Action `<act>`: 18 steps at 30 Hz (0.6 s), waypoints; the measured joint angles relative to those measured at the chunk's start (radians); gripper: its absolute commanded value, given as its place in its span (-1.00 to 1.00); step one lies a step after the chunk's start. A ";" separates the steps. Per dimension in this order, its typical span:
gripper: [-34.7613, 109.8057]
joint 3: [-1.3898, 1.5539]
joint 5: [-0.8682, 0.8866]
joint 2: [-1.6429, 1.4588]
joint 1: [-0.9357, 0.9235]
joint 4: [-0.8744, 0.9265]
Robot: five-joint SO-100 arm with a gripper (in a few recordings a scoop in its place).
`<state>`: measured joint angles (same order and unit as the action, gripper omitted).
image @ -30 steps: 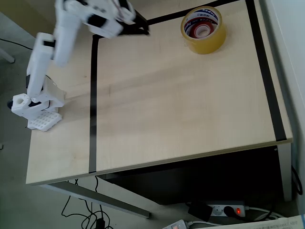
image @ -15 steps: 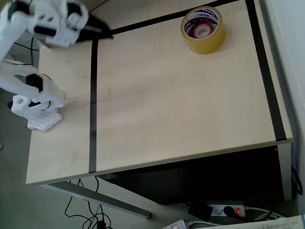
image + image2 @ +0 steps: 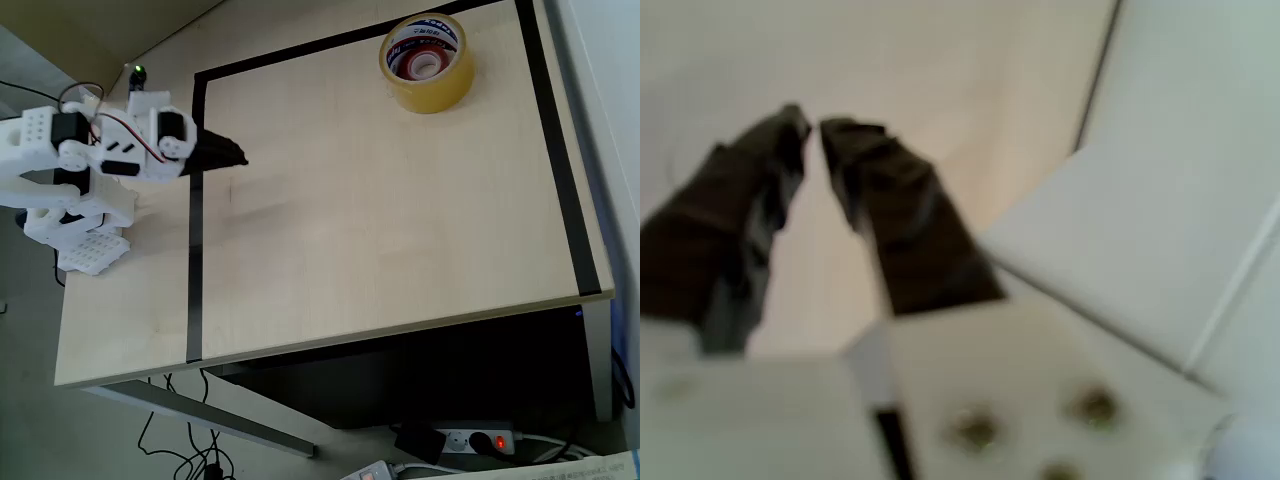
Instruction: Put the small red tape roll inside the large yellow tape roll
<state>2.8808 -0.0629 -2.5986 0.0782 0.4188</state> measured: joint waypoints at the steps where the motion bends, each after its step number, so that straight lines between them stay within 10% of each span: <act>1: -0.52 0.035 0.008 0.000 -0.002 -0.025; 18: -0.52 0.235 0.074 -0.736 0.193 0.655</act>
<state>3.1155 0.0107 -3.3349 0.2715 1.0738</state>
